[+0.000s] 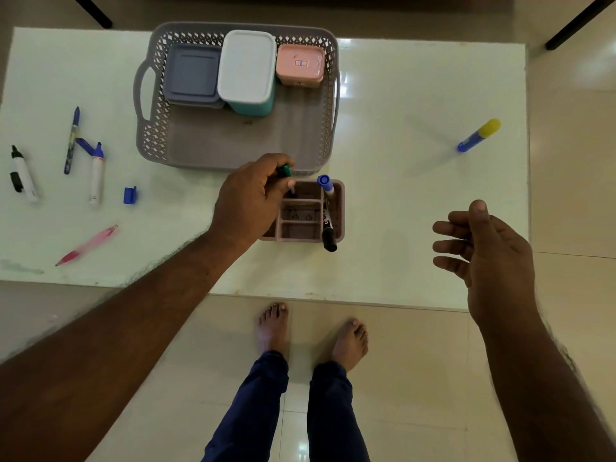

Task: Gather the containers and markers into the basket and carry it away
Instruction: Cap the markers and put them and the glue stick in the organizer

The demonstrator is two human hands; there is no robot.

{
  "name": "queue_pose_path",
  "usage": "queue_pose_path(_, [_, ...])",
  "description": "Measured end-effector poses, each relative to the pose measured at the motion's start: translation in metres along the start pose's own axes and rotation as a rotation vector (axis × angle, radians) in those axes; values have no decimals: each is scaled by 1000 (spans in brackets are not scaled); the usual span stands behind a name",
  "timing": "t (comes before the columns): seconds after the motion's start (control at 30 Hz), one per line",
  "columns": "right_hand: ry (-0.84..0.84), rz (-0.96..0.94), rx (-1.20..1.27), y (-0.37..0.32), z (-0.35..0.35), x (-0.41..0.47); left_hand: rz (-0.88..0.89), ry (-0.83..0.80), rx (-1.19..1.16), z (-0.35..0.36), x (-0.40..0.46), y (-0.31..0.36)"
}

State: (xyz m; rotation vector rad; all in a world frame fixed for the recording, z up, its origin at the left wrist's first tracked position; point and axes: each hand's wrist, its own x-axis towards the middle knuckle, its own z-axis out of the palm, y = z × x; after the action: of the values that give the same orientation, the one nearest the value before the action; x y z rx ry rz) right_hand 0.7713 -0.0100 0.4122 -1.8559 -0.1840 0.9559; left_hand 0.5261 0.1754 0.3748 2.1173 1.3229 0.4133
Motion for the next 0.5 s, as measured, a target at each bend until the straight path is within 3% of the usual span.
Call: queue_pose_path(0.5, [-8, -5, 10, 7, -1, 4, -33, -15, 84, 5, -1, -9])
